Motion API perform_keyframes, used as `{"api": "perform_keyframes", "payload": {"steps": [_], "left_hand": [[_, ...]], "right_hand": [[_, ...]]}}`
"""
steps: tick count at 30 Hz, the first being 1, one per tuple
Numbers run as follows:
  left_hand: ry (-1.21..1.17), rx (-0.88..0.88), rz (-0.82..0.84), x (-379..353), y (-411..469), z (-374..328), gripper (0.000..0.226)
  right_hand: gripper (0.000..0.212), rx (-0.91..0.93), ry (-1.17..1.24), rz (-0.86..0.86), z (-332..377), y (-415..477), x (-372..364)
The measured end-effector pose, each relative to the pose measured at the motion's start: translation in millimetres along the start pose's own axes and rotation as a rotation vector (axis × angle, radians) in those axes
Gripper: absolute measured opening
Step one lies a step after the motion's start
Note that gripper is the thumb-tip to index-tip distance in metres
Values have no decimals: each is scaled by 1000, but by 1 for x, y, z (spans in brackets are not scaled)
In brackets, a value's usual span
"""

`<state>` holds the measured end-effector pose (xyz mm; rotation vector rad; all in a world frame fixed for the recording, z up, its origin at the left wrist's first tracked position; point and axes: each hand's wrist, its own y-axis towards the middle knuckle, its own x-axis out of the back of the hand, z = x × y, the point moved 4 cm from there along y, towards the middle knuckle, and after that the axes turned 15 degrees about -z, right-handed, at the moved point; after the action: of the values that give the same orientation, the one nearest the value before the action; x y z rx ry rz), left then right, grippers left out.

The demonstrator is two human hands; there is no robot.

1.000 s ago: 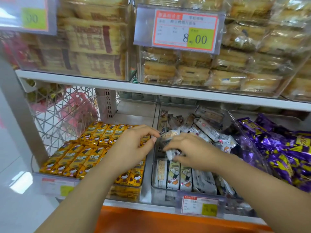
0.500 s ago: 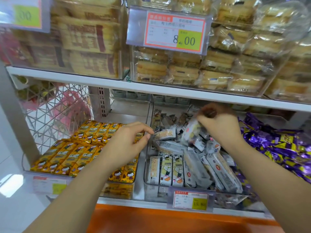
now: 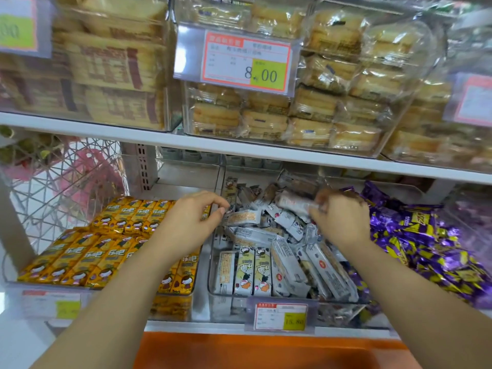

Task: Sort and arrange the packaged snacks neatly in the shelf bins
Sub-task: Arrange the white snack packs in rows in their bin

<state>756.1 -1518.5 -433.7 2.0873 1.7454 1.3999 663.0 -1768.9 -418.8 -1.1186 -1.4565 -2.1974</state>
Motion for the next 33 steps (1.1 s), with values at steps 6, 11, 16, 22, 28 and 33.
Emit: {"api": "perform_keyframes", "payload": {"steps": [6,11,16,22,28,33], "left_hand": [[-2,3,-2,0,1,-3,16],[12,-23,2,1,-2,-1,19],[-25,-73,29,2,-6,3,19],[-46,-89,37,2,-8,7,21],[-42,-89,49,1,-8,8,21],[-38,-74,60,2,-8,6,22]], "right_hand": [[24,182,27,-58,35,-11,20],[34,553,394,773,97,-66,-12],[51,670,338,843,111,-69,-33],[65,807,177,934,121,-75,-46],[51,692,405,857,117,-61,-42],[40,462,536,723,92,-31,-25]]}}
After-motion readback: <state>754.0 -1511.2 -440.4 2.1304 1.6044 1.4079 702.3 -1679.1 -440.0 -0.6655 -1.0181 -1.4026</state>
